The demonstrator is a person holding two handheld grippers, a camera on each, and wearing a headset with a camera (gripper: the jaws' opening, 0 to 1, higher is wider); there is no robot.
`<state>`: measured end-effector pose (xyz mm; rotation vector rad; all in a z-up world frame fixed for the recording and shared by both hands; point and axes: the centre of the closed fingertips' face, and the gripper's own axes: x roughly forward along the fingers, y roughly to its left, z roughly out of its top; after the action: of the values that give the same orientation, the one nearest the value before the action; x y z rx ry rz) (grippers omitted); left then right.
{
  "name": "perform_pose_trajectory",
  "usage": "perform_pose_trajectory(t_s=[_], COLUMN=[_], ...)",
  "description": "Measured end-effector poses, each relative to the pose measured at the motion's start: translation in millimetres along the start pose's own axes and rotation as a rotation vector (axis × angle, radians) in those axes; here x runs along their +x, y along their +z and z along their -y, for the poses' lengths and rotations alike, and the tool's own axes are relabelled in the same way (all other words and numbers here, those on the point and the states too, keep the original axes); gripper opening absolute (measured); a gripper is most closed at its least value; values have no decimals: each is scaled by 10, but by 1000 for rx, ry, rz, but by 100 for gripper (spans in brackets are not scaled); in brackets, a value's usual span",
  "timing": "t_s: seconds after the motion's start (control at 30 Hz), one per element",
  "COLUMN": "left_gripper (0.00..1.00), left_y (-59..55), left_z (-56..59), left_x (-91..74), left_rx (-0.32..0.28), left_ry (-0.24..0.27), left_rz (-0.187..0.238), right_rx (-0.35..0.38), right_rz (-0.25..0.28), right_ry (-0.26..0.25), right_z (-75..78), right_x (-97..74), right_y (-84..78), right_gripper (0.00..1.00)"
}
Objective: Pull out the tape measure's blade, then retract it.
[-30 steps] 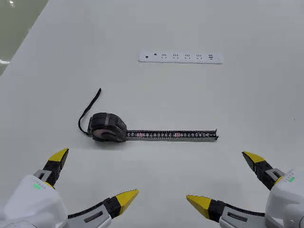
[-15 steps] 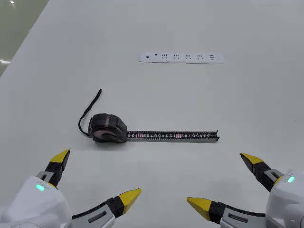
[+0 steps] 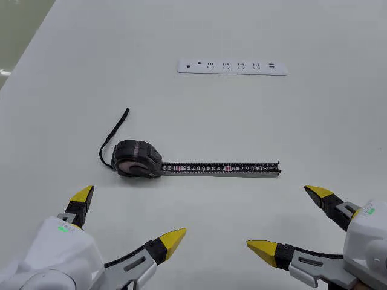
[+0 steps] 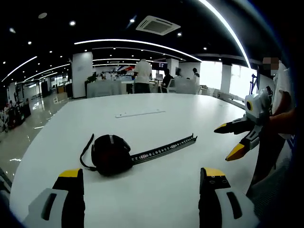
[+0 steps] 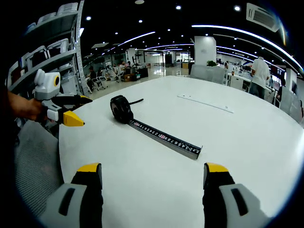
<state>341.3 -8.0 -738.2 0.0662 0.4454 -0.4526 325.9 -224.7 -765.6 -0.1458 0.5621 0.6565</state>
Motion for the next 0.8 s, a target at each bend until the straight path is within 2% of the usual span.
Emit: perform_pose_trajectory(t_s=[0.23,0.47,0.63,0.8], left_gripper=[99,98,97,97], left_y=[17,33,39,55], left_z=[-98,-205,-233,-271], left_x=[79,163,253,360], left_rx=[-20,-13,-22,-22], left_ry=[41,87,89,101], left_rz=[5,1,0,3], right_rx=[-43,-102,-147,-165], right_rz=[9,13,-13,-15], right_ry=[39,80,113,137], right_z=[106,230,312,401], right_x=[68,122,173,232], right_y=[3,5,-43,-62], right_gripper=[86,82,79,74])
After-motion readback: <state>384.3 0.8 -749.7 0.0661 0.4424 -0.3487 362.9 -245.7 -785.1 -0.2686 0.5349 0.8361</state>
